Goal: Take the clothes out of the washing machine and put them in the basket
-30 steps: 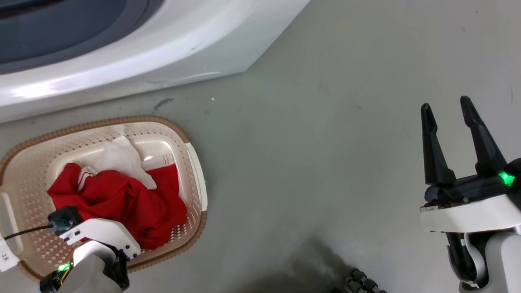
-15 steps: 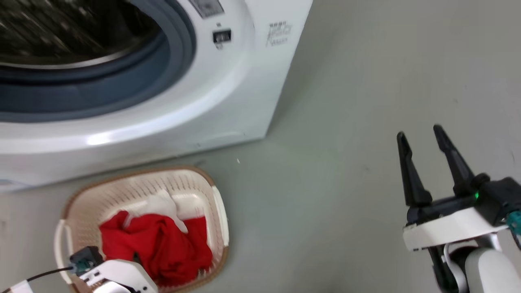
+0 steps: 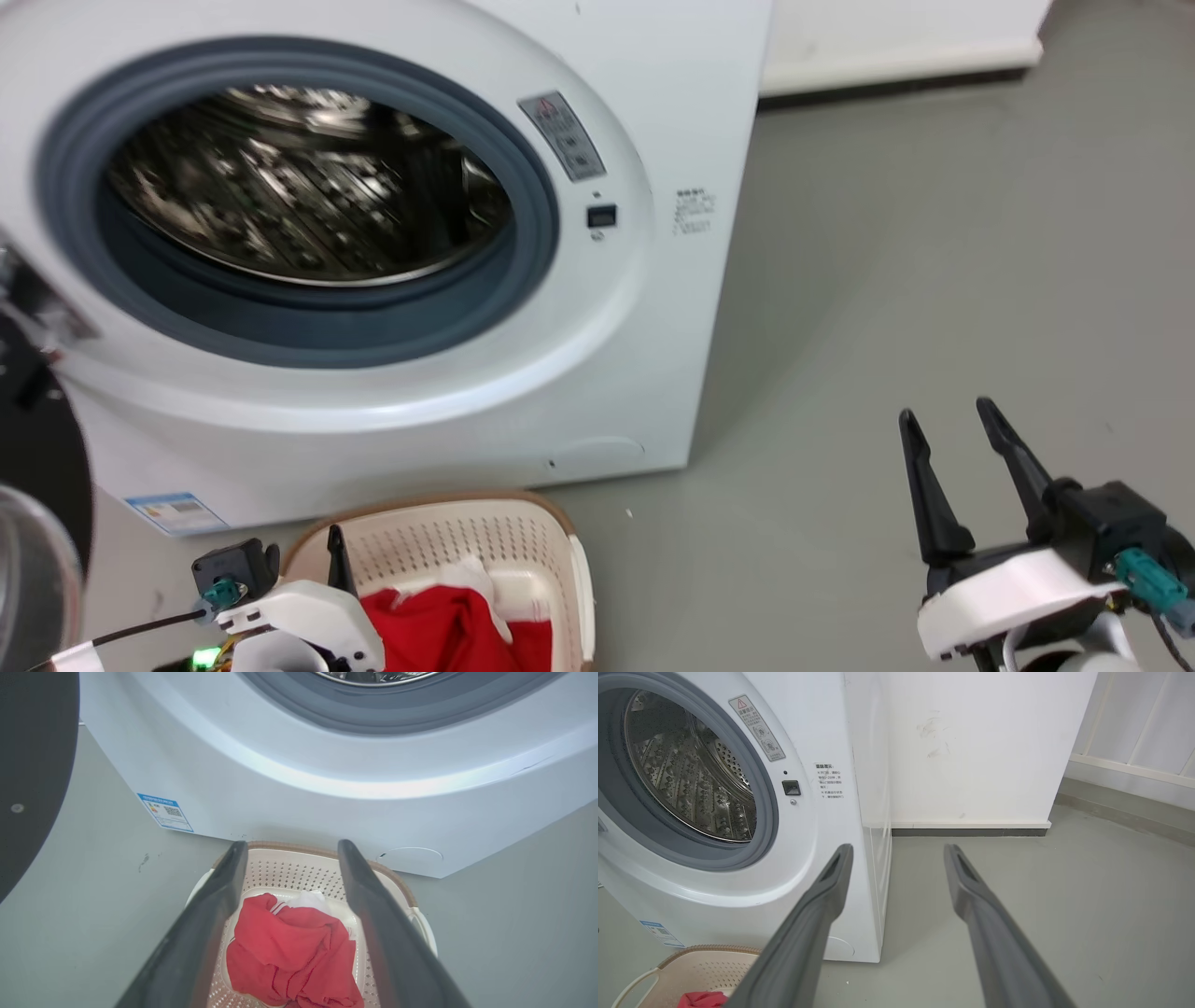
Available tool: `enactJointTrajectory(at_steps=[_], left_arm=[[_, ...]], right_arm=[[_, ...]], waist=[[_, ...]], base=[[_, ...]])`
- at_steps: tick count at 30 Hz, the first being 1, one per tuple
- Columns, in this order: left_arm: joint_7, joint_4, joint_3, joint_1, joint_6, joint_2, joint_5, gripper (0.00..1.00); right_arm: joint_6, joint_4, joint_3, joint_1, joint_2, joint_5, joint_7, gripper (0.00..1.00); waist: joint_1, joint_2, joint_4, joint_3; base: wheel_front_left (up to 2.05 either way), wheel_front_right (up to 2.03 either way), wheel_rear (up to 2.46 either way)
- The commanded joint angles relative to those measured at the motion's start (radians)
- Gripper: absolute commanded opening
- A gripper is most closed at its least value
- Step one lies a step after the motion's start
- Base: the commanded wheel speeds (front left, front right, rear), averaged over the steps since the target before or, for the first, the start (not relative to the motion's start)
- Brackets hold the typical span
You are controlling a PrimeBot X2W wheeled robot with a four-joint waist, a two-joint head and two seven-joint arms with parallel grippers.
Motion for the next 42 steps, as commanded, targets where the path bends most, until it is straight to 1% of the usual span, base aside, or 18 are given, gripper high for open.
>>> enactJointTrajectory(at_steps=[1,4,7,13,17,22,25,29,36,42], left_arm=[[-0.002,-0.025,-0.001,0.02,0.004,-0.003,0.015,1.0],[-0.002,-0.131,-0.007,0.059,0.003,-0.003,0.053,1.0],[-0.002,-0.242,-0.02,0.082,0.007,0.001,0.093,1.0],[-0.002,-0.438,-0.062,0.129,0.031,0.019,0.181,1.0],[0.001,-0.547,-0.087,0.166,0.04,0.038,0.222,1.0],[0.043,-0.658,-0.11,0.225,0.049,0.061,0.249,1.0],[0.075,-0.704,-0.119,0.267,0.057,0.065,0.253,1.0],[0.106,-0.739,-0.115,0.31,0.067,0.052,0.229,1.0],[0.104,-0.753,-0.108,0.355,0.084,0.032,0.201,1.0],[0.111,-0.754,-0.112,0.341,0.08,0.041,0.196,1.0]], right_arm=[[-0.001,0.002,-0.003,0.02,0.003,-0.005,0.001,1.0],[-0.001,-0.002,-0.011,0.046,0.008,-0.019,0.012,1.0],[-0.001,-0.014,-0.016,0.061,0.011,-0.03,0.022,1.0],[-0.001,-0.022,-0.023,0.089,0.014,-0.055,0.026,1.0],[-0.001,-0.022,-0.035,0.101,0.016,-0.062,0.023,1.0],[-0.001,-0.022,-0.073,0.125,0.017,-0.074,0.023,1.0],[-0.001,-0.02,-0.078,0.142,0.017,-0.072,0.024,1.0],[-0.001,-0.015,-0.069,0.151,0.017,-0.06,0.024,1.0],[-0.001,-0.016,-0.055,0.155,0.017,-0.048,0.018,1.0],[-0.001,-0.019,-0.049,0.153,0.017,-0.048,0.018,1.0]], waist=[[0.0003,-0.0001,0.042,-0.066],[0.0003,-0.0001,0.06,-0.106],[0.0003,-0.0001,0.076,-0.123],[0.0003,-0.0001,0.098,-0.154],[0.0003,-0.0001,0.103,-0.17],[0.0003,-0.0001,0.105,-0.191],[0.0003,-0.0001,0.104,-0.204],[0.0003,-0.0001,0.108,-0.21],[0.0003,-0.0001,0.113,-0.217],[0.0003,-0.0001,0.115,-0.218]], base=[[0.0,0.0,0.0],[0.0,0.0,0.0],[0.0,0.0,0.0],[0.0,0.0,0.0],[0.0,0.0,0.0],[0.0,0.0,0.0],[0.0,0.0,0.0],[0.0,0.0,0.0],[0.0,0.0,0.0],[0.0,0.0,0.0]])
